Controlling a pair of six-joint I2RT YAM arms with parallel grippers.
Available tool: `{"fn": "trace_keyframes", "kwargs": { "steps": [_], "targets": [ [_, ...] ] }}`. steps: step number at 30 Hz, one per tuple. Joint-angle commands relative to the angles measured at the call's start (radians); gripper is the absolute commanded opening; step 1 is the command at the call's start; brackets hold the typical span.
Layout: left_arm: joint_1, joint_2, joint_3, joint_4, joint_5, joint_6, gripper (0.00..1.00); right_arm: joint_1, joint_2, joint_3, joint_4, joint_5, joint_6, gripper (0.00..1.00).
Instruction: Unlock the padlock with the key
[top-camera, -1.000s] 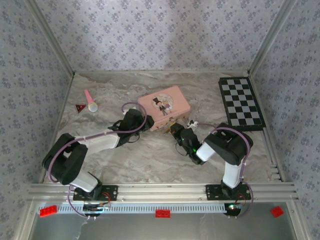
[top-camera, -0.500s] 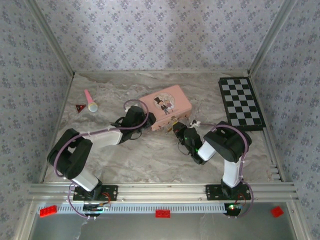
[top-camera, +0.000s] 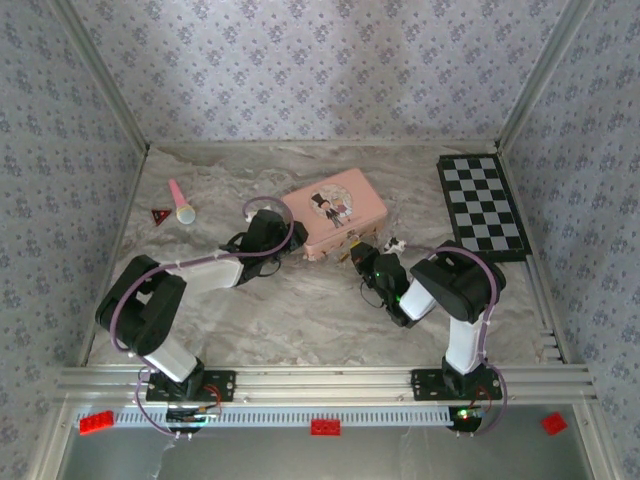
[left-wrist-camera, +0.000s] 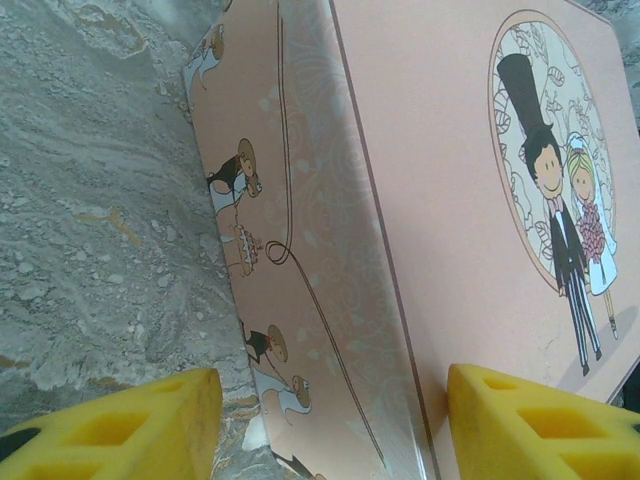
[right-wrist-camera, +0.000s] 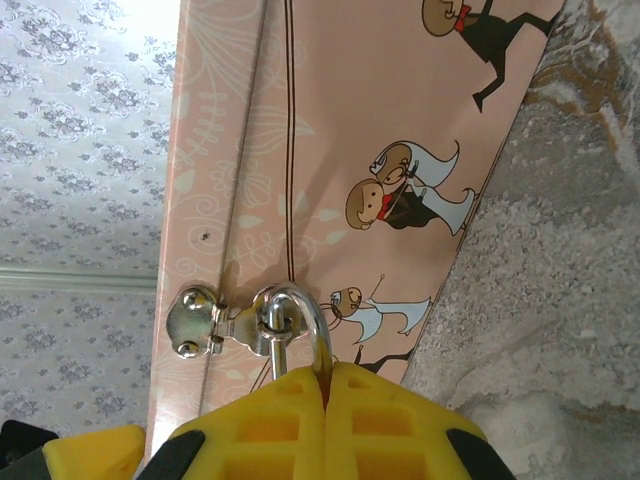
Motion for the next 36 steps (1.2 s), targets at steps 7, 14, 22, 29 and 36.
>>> {"fn": "trace_keyframes", "kwargs": {
  "steps": [7, 14, 22, 29, 36],
  "targets": [
    [0.009, 0.048, -0.013, -0.076, -0.023, 0.004, 0.60, -0.012, 0.053, -0.032, -0.059, -0.098, -0.093, 0.18],
    [0.012, 0.050, -0.012, -0.078, -0.022, 0.004, 0.60, -0.010, 0.126, -0.033, 0.032, -0.120, -0.087, 0.16],
    [0.018, 0.040, -0.015, -0.083, -0.023, 0.005, 0.60, -0.009, 0.041, -0.004, -0.152, -0.140, -0.176, 0.30],
    [0.019, 0.034, -0.016, -0.089, -0.024, 0.008, 0.60, -0.029, 0.032, 0.050, -0.272, -0.182, -0.276, 0.31],
    [0.019, 0.031, -0.012, -0.087, -0.016, 0.005, 0.60, -0.041, 0.113, 0.100, -0.204, -0.248, -0.327, 0.32]
  ]
}}
